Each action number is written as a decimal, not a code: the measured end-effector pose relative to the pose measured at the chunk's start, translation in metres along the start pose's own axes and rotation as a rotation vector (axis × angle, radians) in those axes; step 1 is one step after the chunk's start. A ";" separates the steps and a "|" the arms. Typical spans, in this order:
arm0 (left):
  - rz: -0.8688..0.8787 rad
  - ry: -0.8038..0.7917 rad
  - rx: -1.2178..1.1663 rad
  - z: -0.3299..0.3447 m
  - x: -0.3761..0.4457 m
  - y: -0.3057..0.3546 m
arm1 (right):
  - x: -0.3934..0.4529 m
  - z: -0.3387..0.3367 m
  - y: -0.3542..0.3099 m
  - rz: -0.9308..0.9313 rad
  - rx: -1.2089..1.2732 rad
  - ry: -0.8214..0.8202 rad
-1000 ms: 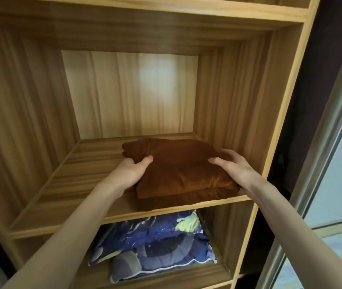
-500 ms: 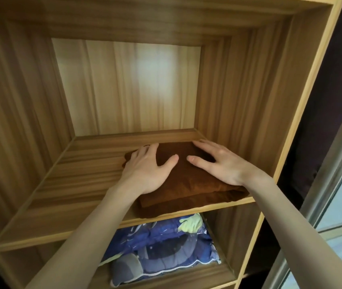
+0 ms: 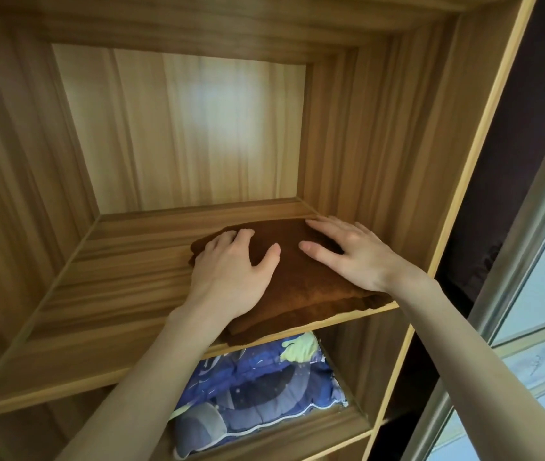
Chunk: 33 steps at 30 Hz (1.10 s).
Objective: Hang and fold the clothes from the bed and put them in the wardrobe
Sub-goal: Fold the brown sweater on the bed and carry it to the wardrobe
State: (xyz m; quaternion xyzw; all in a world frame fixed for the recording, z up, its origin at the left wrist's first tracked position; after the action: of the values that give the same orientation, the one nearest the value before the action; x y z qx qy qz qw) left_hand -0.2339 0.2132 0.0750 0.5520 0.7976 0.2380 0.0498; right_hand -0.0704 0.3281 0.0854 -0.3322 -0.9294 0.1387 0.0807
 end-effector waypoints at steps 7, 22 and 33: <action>0.272 0.189 -0.058 -0.025 -0.038 0.048 | -0.073 -0.035 -0.013 -0.067 -0.012 0.364; 0.901 0.119 -0.182 0.062 -0.112 0.254 | -0.326 -0.051 0.086 0.561 -0.278 0.679; 1.174 0.073 -0.230 0.177 -0.140 0.400 | -0.458 -0.048 0.183 0.973 -0.442 0.559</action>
State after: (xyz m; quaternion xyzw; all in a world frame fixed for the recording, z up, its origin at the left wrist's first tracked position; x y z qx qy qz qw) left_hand 0.2230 0.2545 0.0671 0.8830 0.3295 0.3292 -0.0583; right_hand 0.4012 0.1807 0.0475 -0.7522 -0.6209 -0.1296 0.1783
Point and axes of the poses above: each hand's wrist, its own x-axis towards the middle knuckle, its own z-axis out of the palm, y = z × x, the point moved 10 cm from there along x, towards the middle knuckle, and after that the axes turned 10 degrees about -y, right-handed, at the moved point
